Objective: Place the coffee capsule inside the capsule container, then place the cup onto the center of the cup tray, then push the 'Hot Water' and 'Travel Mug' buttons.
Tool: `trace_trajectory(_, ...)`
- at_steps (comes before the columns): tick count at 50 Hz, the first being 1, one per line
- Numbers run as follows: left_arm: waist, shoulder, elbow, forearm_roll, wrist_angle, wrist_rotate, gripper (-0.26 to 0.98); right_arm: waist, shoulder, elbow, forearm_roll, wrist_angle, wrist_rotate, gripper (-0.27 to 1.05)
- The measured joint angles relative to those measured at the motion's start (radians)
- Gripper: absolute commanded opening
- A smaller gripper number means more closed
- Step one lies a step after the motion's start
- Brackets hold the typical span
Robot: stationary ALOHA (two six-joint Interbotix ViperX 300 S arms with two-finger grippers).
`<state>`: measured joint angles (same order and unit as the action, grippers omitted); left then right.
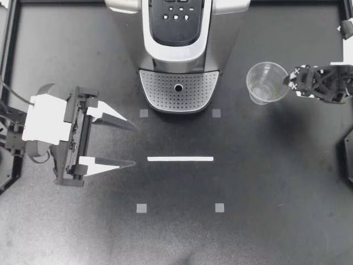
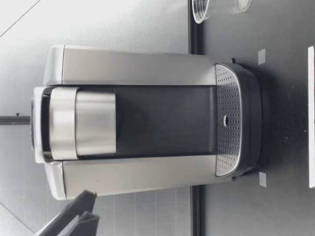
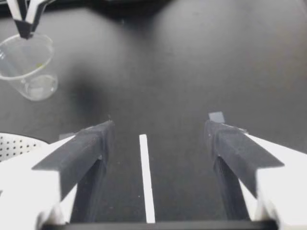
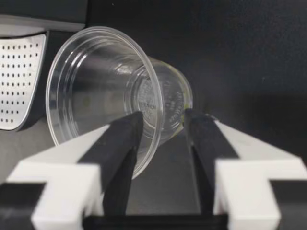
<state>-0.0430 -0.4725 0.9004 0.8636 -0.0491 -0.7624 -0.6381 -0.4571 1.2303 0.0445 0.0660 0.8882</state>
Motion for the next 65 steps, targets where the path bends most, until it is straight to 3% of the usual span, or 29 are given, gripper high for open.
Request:
trace_trajectory(36,0.003,0.005,0.003,-0.002,0.0,0.0,0.62,0.029,-0.002,-0.023,0.0,0.034,0.003,0.08)
trace_trajectory(46,0.003,0.005,0.003,-0.002,0.0,0.0,0.62,0.038,-0.055,-0.025,0.018,0.035,0.008,0.07)
trace_trajectory(65,0.003,0.005,0.003,-0.002,0.0,0.002,0.62,0.209,-0.029,-0.114,0.071,-0.041,0.118,0.07)
